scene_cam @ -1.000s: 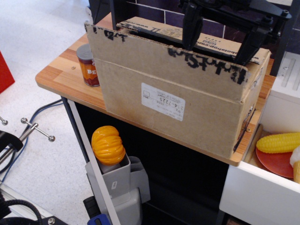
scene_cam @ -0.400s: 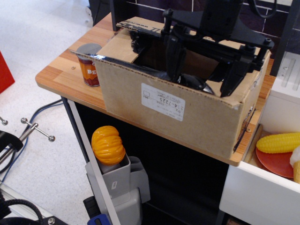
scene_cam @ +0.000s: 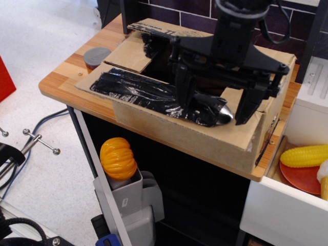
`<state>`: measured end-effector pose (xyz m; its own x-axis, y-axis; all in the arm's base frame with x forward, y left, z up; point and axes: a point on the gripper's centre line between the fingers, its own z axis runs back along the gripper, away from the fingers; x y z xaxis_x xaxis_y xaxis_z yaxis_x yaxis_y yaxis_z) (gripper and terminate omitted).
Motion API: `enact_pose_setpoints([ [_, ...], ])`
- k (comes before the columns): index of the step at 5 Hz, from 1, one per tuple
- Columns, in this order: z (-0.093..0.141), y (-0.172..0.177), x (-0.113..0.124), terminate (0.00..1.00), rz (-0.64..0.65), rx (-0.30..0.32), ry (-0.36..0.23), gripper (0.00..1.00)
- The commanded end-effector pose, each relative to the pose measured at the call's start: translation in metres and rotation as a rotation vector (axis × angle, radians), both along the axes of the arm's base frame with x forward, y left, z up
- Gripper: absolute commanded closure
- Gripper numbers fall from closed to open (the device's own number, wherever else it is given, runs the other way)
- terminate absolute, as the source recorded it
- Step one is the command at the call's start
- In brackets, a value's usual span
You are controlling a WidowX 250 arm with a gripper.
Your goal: Open small4fbox flaps
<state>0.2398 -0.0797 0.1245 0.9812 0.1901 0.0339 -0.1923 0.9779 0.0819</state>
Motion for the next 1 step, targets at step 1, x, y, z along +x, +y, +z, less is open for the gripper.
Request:
enact_pose_setpoints([
  [1,0.0001,-0.0032,0.0048,1.00,-0.025,-0.046,-0.033,0.00],
])
